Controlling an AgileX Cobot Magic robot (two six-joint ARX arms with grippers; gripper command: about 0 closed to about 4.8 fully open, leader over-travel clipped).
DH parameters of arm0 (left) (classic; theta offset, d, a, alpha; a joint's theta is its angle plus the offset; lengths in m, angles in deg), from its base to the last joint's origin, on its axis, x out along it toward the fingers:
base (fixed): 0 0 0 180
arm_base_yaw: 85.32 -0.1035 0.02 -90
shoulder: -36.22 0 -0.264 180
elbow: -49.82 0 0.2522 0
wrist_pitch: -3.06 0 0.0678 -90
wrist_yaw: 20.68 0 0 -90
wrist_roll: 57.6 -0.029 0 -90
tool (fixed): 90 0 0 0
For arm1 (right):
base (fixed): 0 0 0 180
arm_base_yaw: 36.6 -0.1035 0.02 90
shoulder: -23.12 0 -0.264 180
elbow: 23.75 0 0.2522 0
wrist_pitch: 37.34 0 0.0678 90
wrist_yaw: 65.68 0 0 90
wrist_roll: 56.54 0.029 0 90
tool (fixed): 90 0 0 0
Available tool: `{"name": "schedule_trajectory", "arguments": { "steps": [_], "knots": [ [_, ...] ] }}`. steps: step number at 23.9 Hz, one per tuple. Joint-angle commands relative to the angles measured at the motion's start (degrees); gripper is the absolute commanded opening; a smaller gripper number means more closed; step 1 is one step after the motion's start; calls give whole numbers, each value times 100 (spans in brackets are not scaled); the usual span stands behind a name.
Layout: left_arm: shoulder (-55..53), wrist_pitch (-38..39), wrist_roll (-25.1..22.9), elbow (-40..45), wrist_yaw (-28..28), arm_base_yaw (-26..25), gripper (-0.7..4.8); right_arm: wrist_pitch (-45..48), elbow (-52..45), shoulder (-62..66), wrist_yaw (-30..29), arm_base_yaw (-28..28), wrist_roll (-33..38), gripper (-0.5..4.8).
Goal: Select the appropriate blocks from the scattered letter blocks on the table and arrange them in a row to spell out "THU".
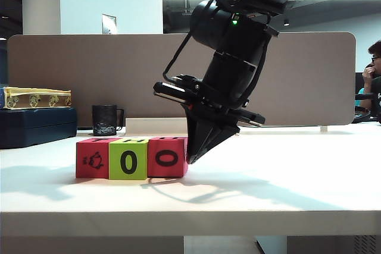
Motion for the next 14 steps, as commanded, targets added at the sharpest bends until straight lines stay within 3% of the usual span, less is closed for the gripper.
{"name": "schedule_trajectory", "arguments": {
  "steps": [1, 4, 7, 14],
  "knots": [
    [20, -28, -140, -22, -20, -2, -5, 50, 35, -39, 87, 33, 2, -5],
    [22, -31, -197, -22, -179, -13, -6, -79, 35, -151, 190, 79, -48, -5],
    [52, -57, -240, -20, -693, -17, -5, -267, 35, -507, 496, 144, -205, -5],
    [492, -468, -269, 146, -944, -111, -6, -769, 24, -1421, 715, 133, -603, -5]
  ]
}}
